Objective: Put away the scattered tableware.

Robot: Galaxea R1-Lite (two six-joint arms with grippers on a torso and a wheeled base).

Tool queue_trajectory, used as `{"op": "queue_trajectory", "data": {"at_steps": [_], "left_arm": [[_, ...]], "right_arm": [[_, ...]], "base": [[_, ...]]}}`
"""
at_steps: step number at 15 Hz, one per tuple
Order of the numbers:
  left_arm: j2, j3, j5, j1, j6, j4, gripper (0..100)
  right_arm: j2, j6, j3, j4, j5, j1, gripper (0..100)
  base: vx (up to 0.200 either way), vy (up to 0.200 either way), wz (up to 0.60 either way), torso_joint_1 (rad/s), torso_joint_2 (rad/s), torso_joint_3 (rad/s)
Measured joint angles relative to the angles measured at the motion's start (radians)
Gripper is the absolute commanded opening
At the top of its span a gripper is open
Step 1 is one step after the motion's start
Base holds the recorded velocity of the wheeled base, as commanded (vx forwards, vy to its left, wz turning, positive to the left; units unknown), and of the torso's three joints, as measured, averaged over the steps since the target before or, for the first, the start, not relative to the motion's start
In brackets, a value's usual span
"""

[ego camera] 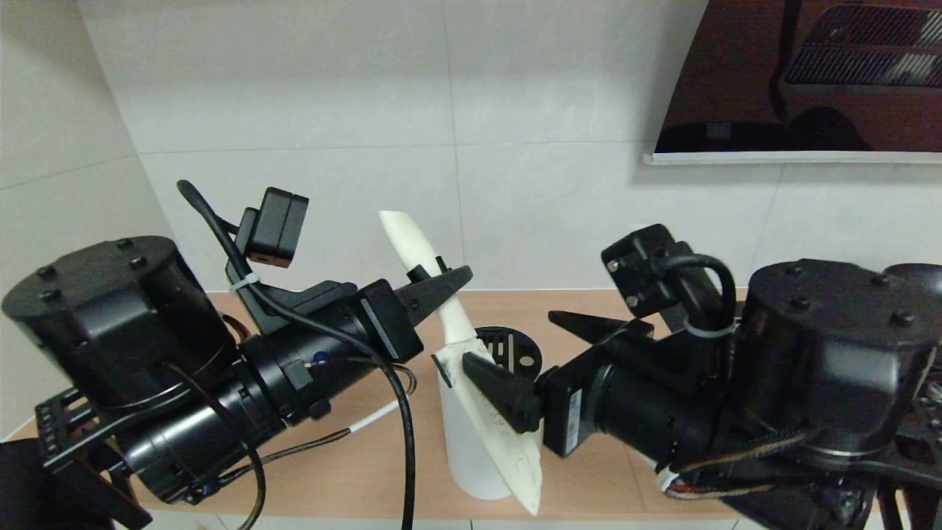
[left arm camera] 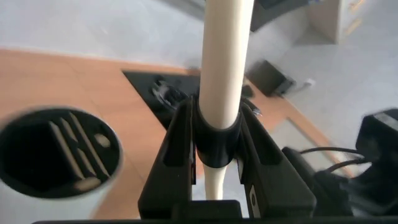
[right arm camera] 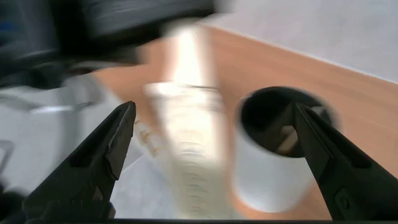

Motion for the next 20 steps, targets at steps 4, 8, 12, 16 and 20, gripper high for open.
{"op": "queue_trajectory", "data": {"at_steps": [4, 8, 12, 16, 20], "left_arm": [[-0.027, -0.128, 0.249, 0.001, 0.235, 0.126, 0], [-0.033, -0.239, 0.382, 0.006, 0.478, 0.176, 0], [0.027, -0.249, 0.535, 0.002, 0.547, 0.125, 0], [0.131, -0.278, 0.596, -0.003, 0.552, -0.050, 0], [0.220, -0.292, 0.604, -0.015, 0.544, -0.074, 0]], "right_arm": [[-0.119, -0.011, -0.027, 0.128, 0.027, -0.121, 100], [-0.194, -0.015, -0.046, 0.164, 0.089, -0.222, 100], [-0.191, -0.016, -0.042, 0.164, 0.089, -0.237, 100], [-0.185, -0.016, -0.039, 0.163, 0.089, -0.239, 100], [-0.184, -0.017, -0.038, 0.163, 0.089, -0.240, 100]], "base": [[0.000, 0.000, 0.00, 0.000, 0.00, 0.000], [0.000, 0.000, 0.00, 0.000, 0.00, 0.000], [0.000, 0.000, 0.00, 0.000, 0.00, 0.000], [0.000, 0.000, 0.00, 0.000, 0.00, 0.000], [0.000, 0.000, 0.00, 0.000, 0.00, 0.000]]}}
